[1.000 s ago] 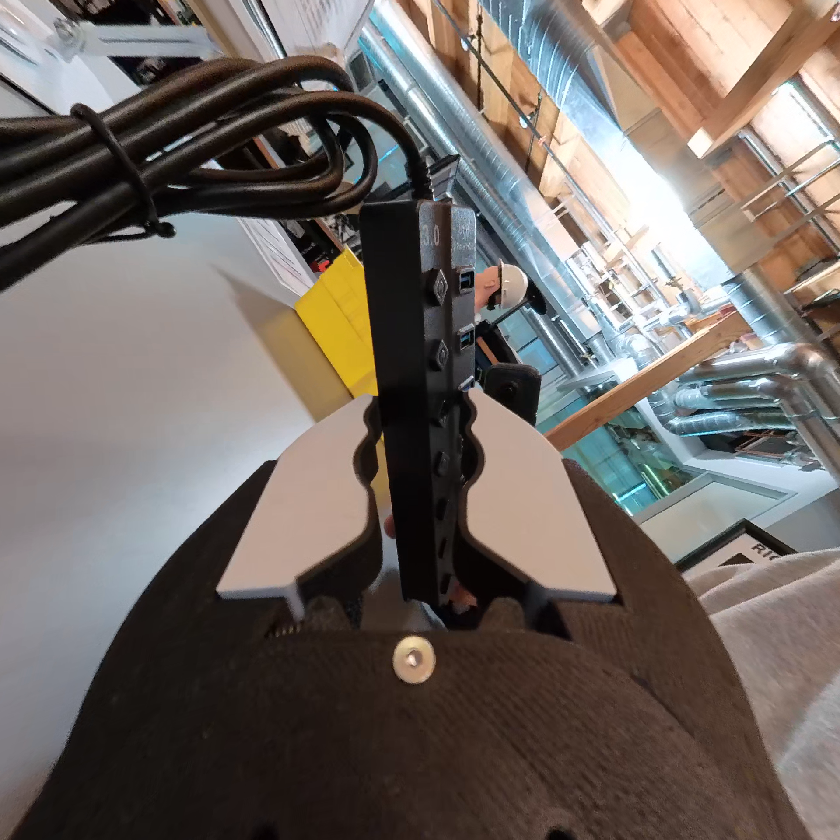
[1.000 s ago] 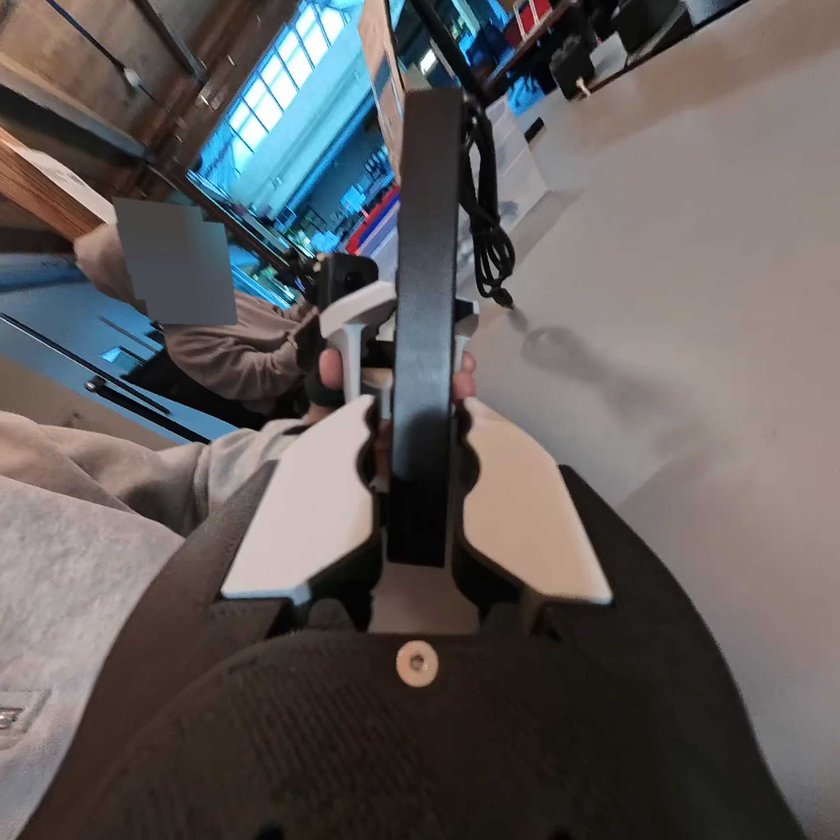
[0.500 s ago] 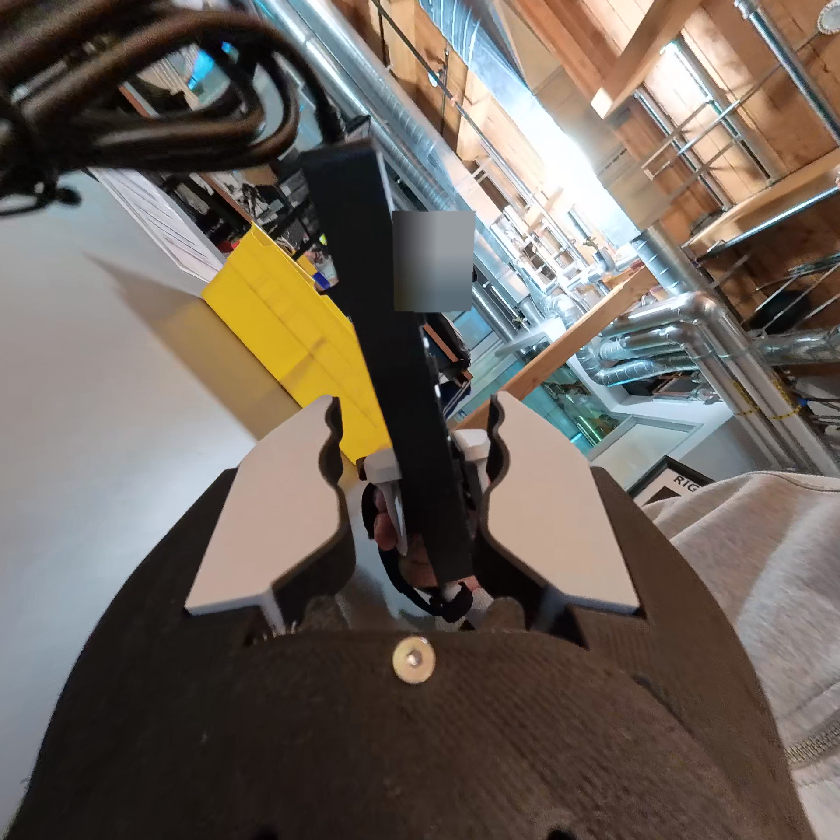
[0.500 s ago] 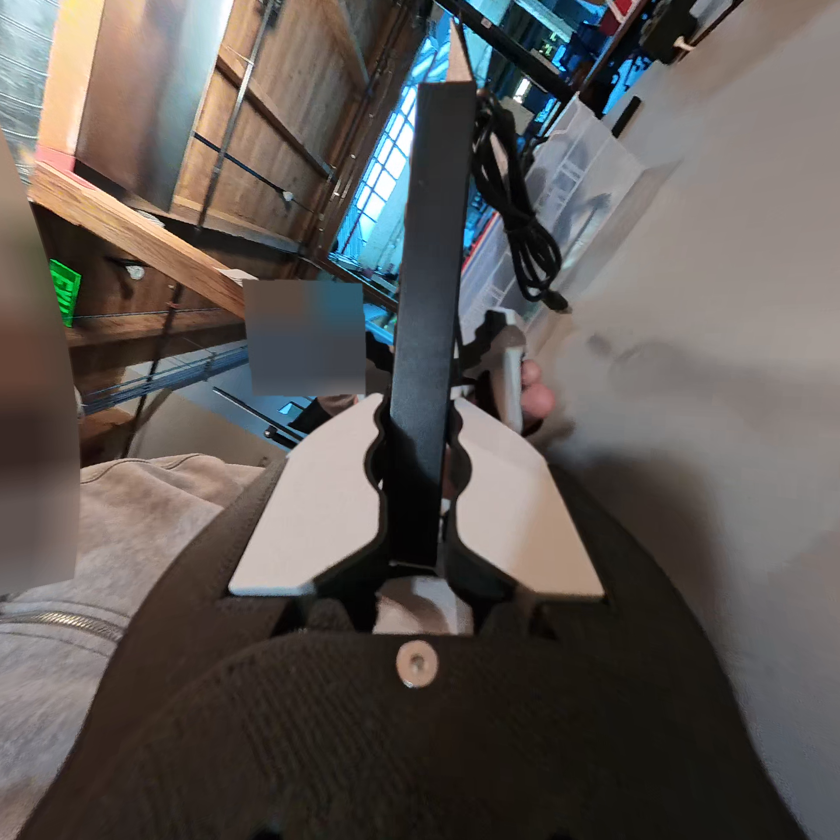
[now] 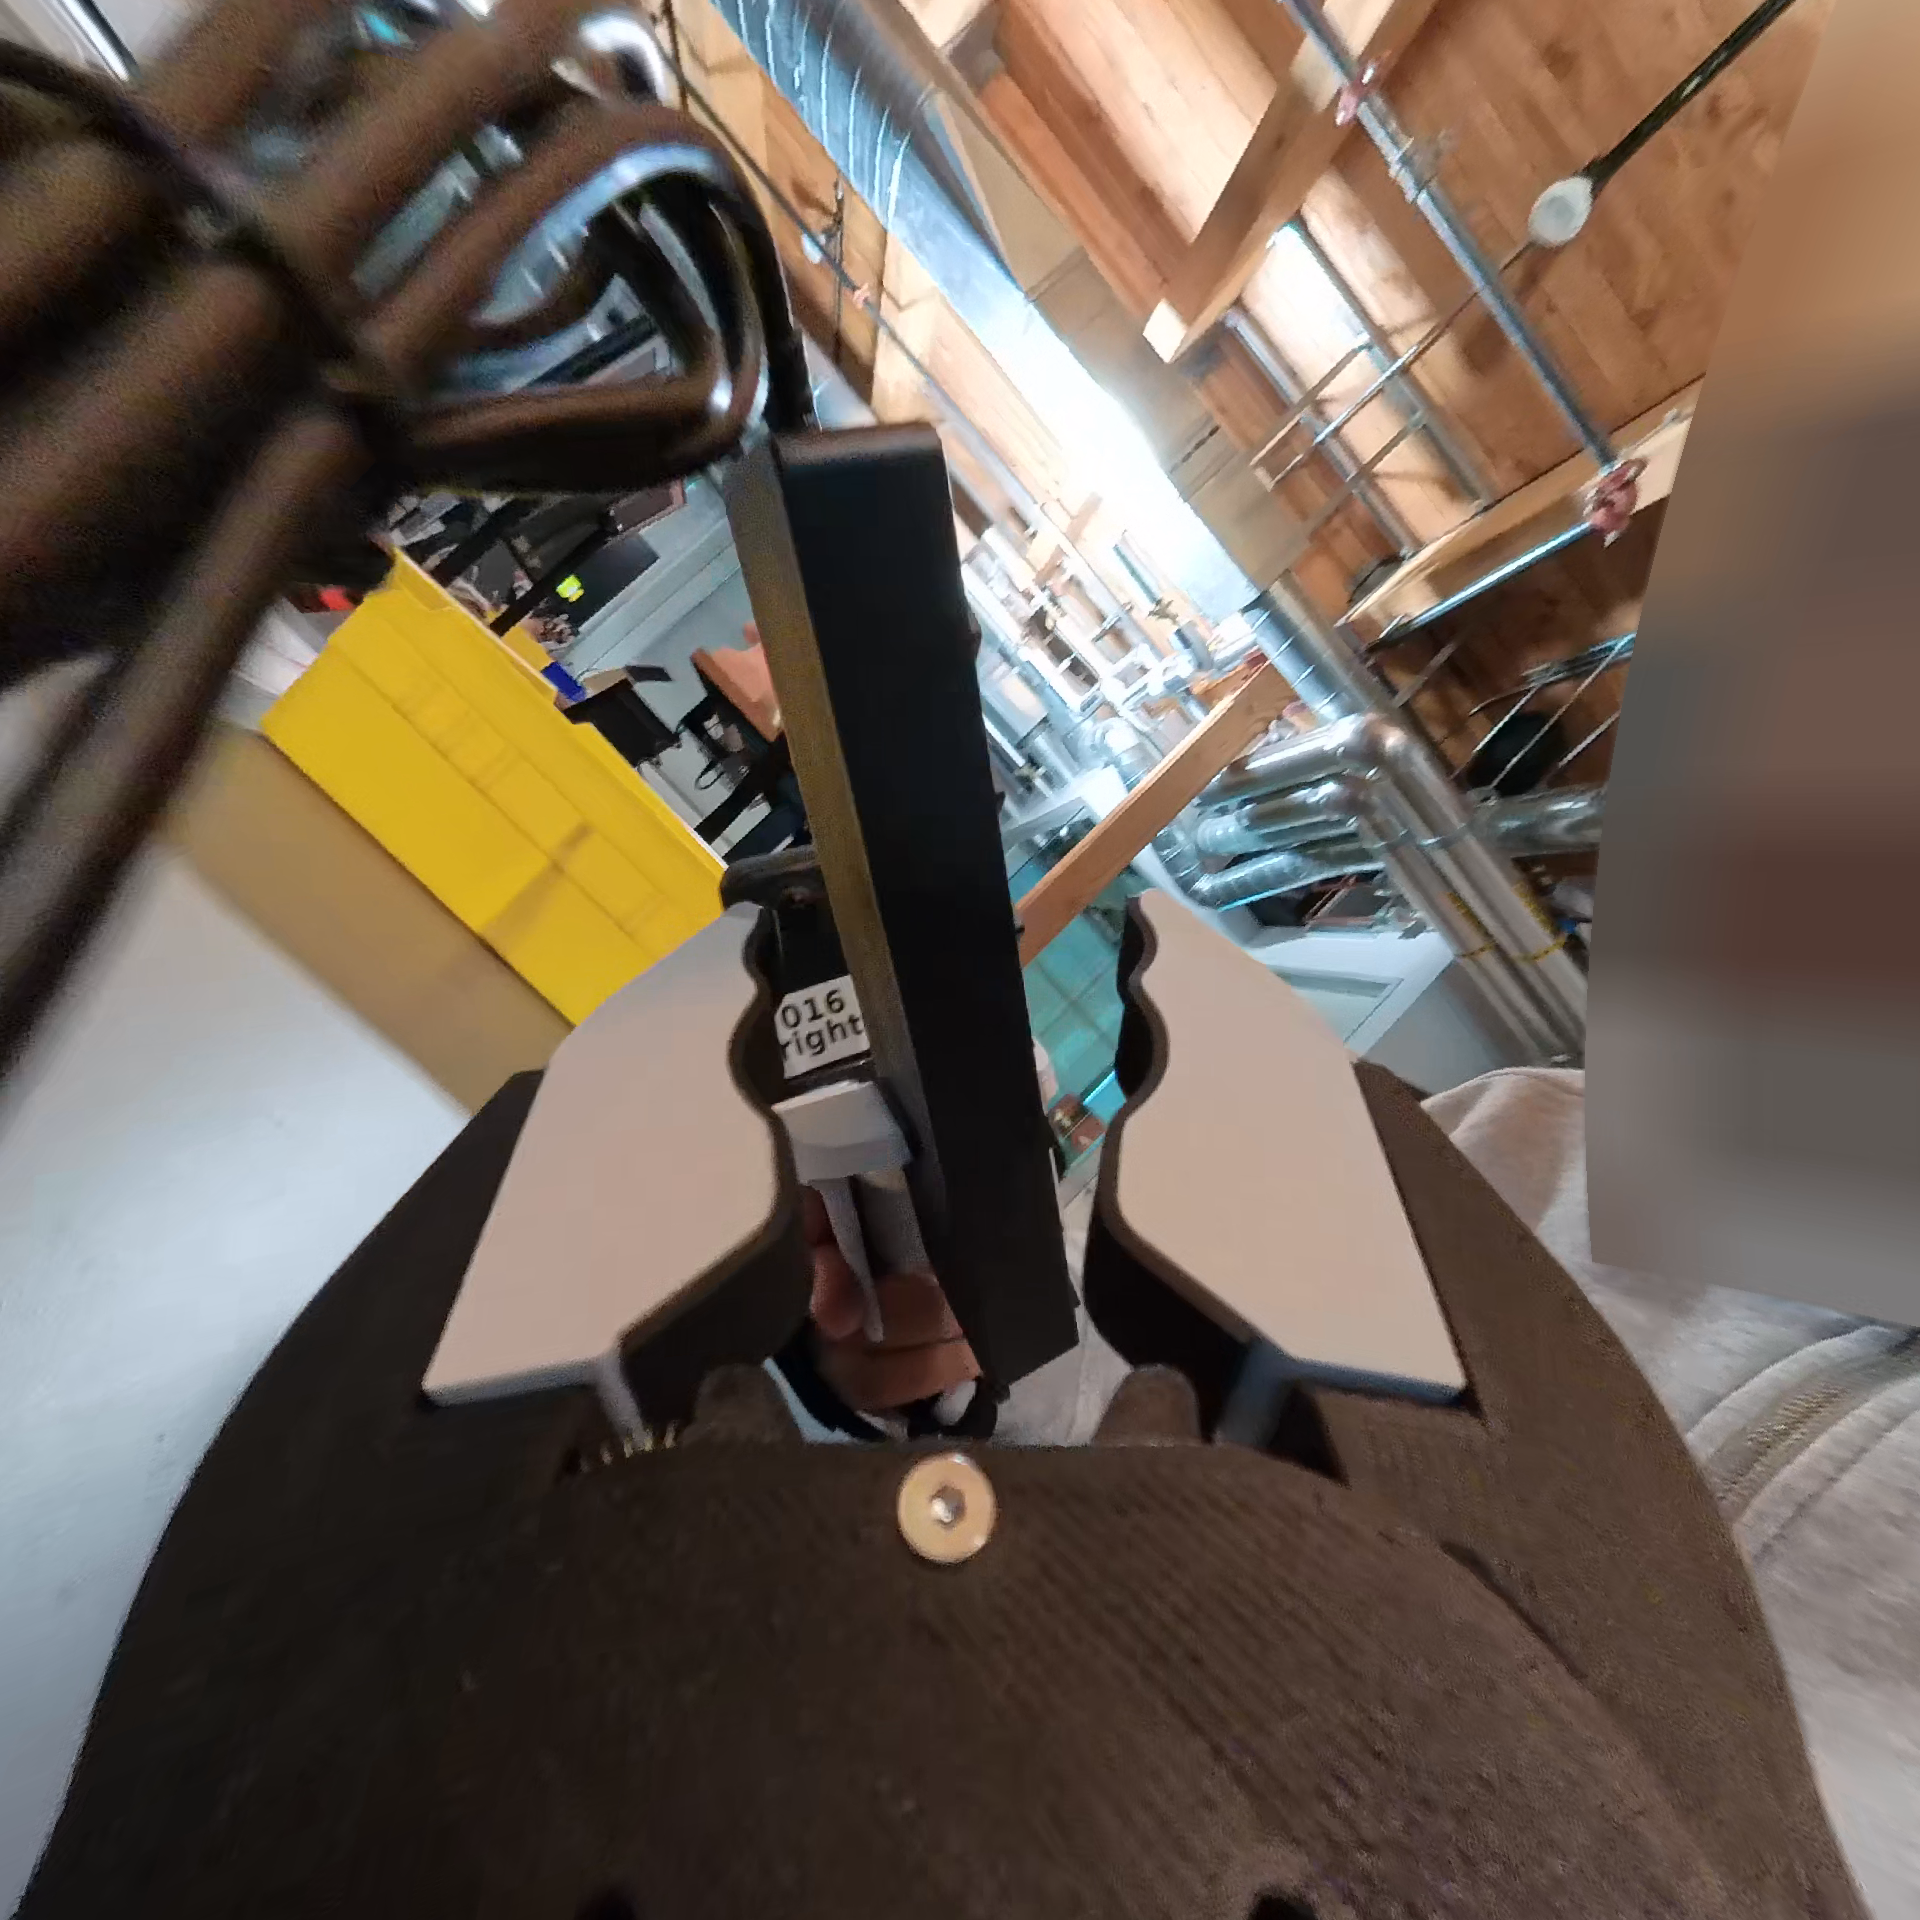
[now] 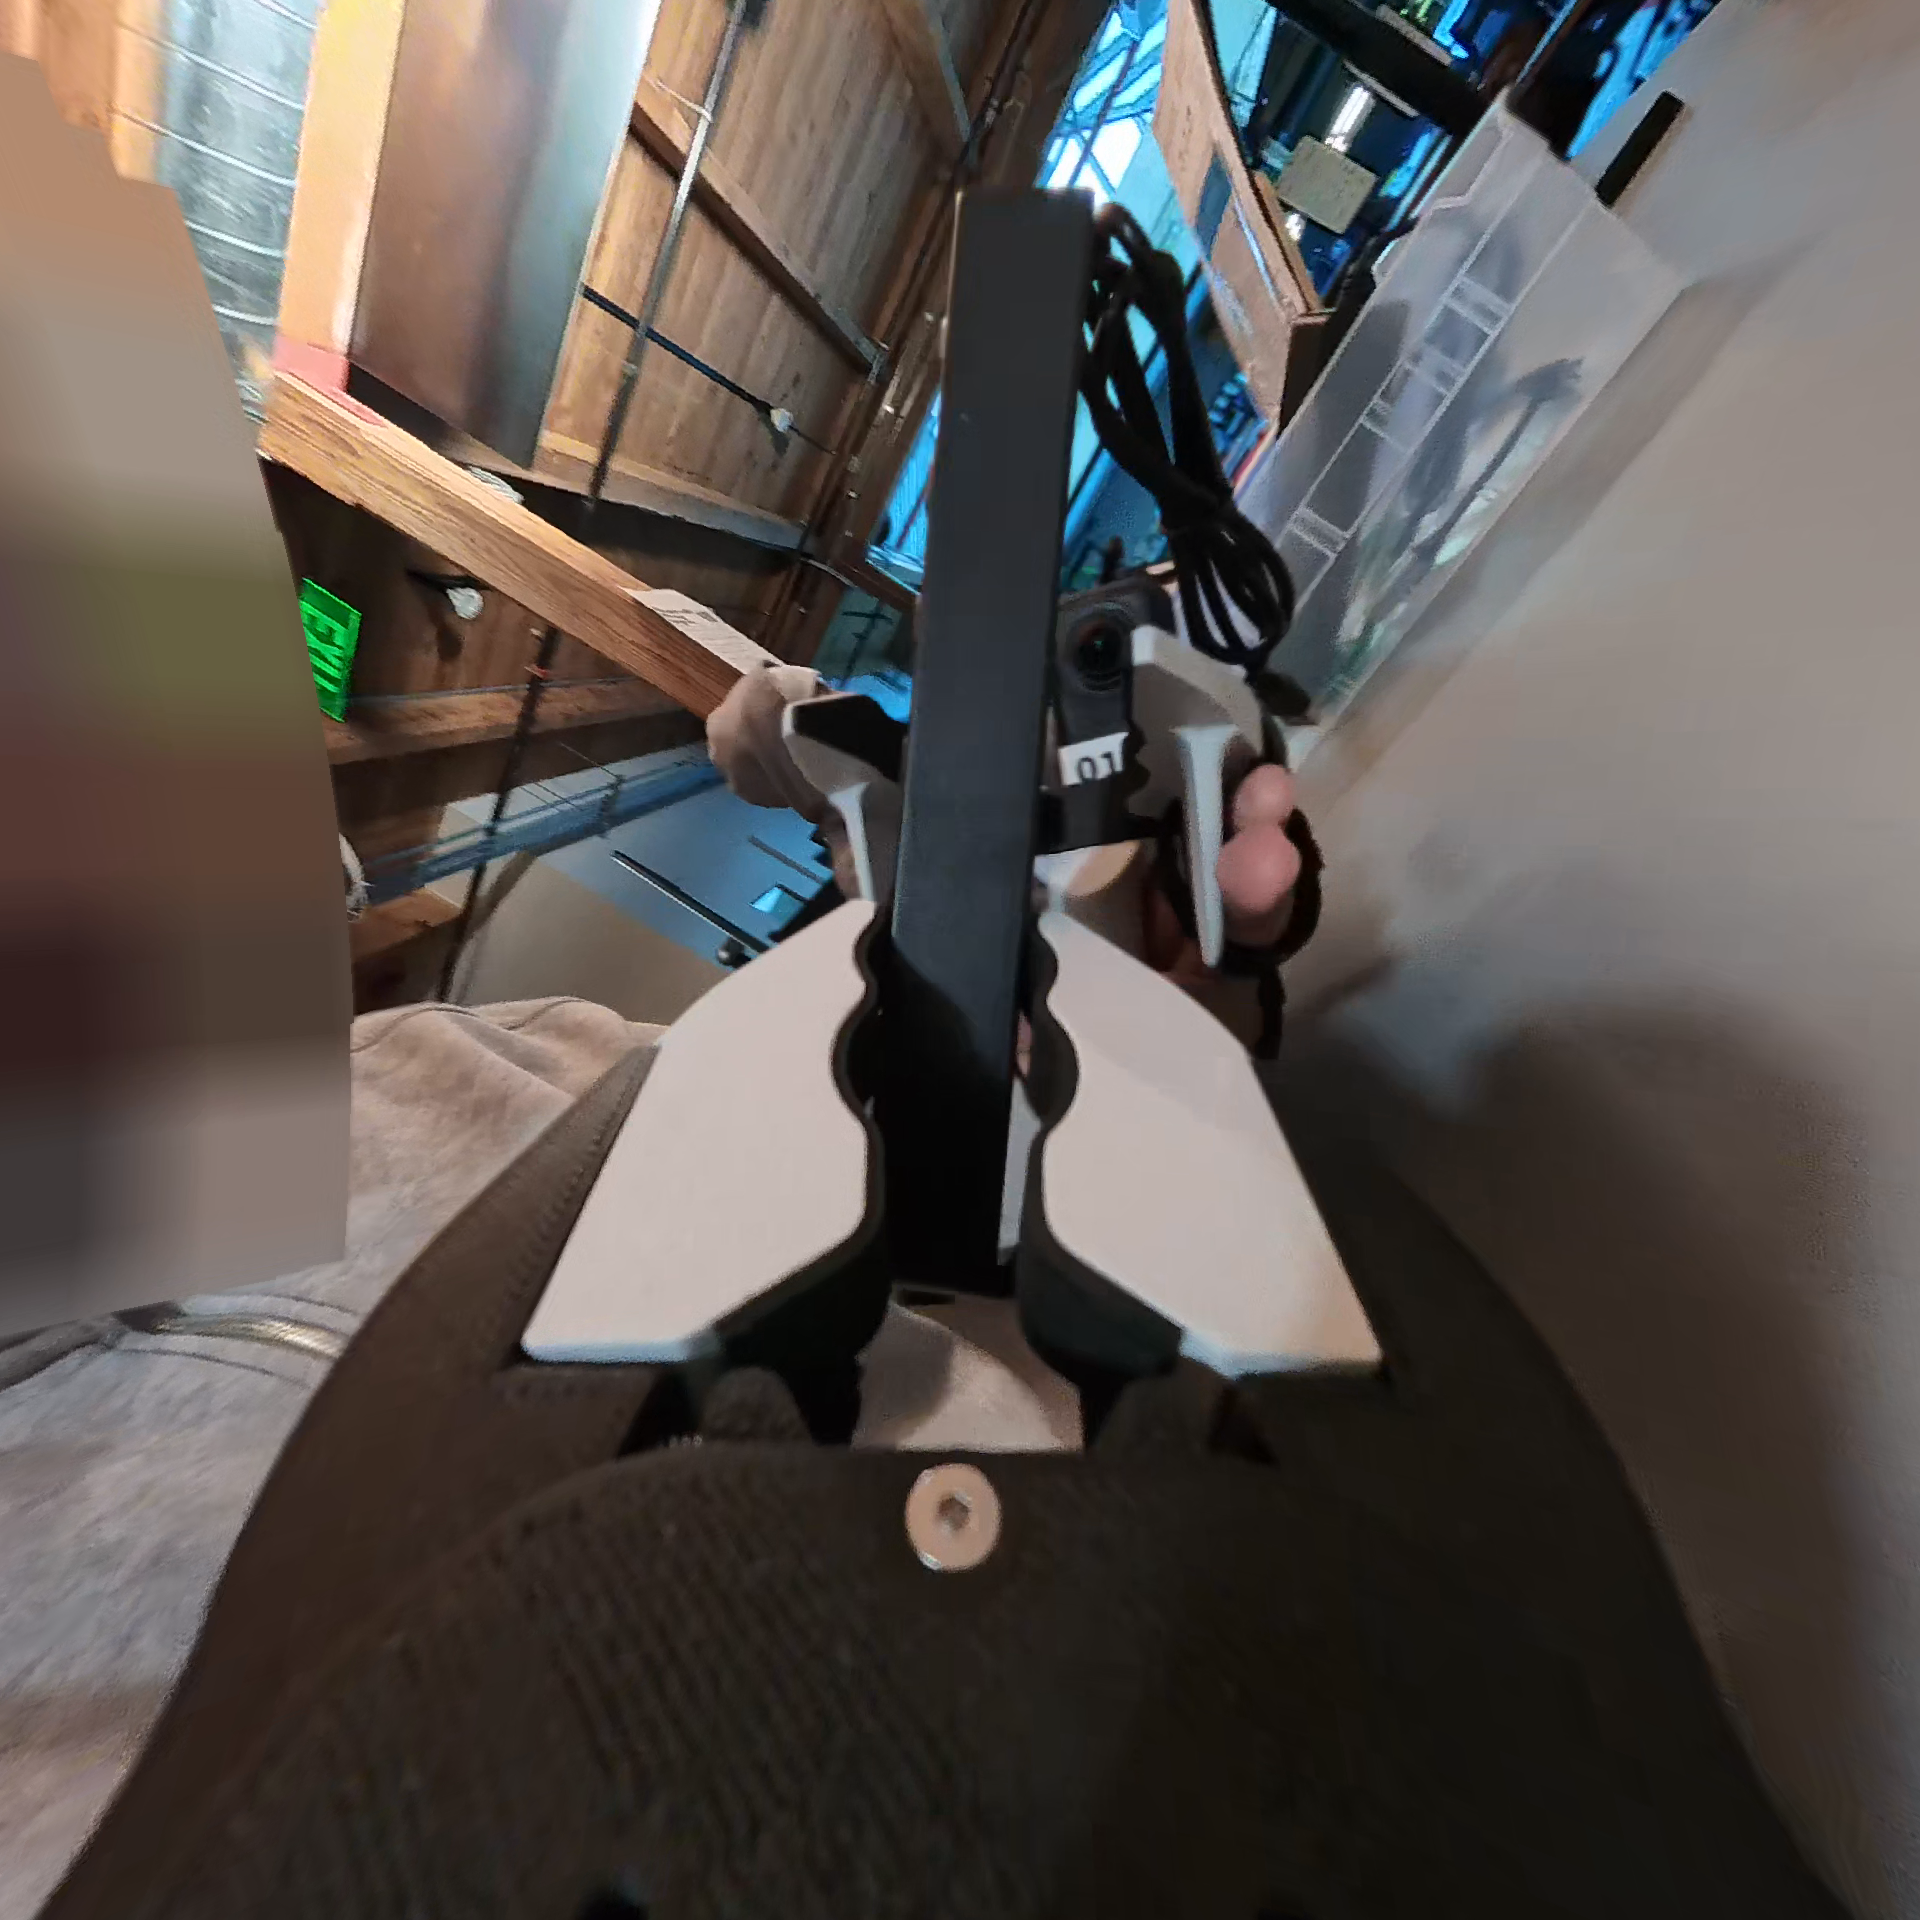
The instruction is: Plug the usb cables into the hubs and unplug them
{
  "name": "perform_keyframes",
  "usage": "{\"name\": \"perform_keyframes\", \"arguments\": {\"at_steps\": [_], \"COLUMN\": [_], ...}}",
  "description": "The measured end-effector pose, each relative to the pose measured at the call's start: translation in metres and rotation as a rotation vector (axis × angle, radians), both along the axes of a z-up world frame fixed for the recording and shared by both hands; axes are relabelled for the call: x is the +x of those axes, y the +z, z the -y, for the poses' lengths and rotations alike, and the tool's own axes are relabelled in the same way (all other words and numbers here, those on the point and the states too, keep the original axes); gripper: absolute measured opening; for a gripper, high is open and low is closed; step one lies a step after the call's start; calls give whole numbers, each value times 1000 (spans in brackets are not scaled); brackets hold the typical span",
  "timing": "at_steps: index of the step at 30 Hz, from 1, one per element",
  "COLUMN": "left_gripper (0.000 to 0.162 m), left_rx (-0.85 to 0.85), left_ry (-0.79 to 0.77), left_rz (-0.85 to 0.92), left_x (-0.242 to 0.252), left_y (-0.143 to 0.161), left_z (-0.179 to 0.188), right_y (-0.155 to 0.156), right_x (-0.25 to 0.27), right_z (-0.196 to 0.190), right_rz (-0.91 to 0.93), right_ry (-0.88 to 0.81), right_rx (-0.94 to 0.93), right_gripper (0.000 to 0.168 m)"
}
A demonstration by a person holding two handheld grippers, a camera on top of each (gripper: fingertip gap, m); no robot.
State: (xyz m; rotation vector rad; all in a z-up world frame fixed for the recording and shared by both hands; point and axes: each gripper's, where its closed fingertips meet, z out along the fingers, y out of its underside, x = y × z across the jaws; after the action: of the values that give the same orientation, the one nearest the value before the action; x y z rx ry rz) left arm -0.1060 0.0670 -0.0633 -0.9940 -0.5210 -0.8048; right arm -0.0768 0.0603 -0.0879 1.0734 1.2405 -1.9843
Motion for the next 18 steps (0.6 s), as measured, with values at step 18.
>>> {"name": "perform_keyframes", "arguments": {"at_steps": [18], "left_gripper": [72], "left_rx": [160], "left_ry": [-85], "left_rz": [-38], "left_x": [12], "left_y": [22], "left_z": [13], "right_y": [17], "right_x": [20], "right_z": [12], "right_rz": [111], "right_ry": [246], "right_rx": [-273], "right_gripper": [26]}}
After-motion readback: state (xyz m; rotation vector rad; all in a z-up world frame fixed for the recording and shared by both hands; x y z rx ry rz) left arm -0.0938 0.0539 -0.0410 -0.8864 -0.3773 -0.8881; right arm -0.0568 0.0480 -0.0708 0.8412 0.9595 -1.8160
